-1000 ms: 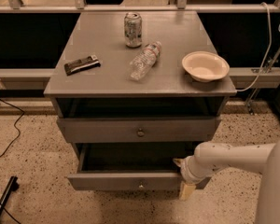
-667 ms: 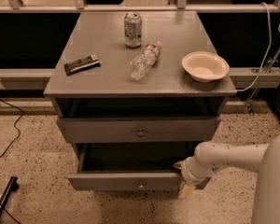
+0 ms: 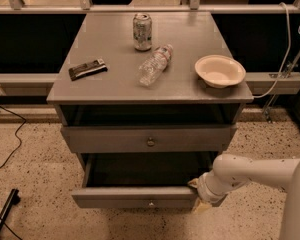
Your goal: Open middle drawer
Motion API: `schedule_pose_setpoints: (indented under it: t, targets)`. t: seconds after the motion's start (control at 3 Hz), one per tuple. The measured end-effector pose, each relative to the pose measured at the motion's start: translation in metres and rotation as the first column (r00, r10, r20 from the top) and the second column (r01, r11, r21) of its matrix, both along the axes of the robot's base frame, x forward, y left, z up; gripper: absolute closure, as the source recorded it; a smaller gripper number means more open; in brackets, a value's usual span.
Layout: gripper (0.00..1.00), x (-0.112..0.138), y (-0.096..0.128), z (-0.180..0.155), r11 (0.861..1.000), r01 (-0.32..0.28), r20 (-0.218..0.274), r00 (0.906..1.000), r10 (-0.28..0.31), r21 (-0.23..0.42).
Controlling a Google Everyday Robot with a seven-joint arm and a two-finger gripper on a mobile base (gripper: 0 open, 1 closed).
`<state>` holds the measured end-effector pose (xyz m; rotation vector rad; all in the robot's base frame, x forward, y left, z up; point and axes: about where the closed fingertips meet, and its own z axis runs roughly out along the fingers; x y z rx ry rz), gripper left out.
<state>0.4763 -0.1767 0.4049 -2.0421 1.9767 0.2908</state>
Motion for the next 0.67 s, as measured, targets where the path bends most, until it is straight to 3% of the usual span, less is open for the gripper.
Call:
schedule_pose_setpoints:
  t: [0.67]
  targets:
    - [0.39,-0.048,0.015,0.056,0.996,-0.079,-0.052,0.9953,0.082,0.05]
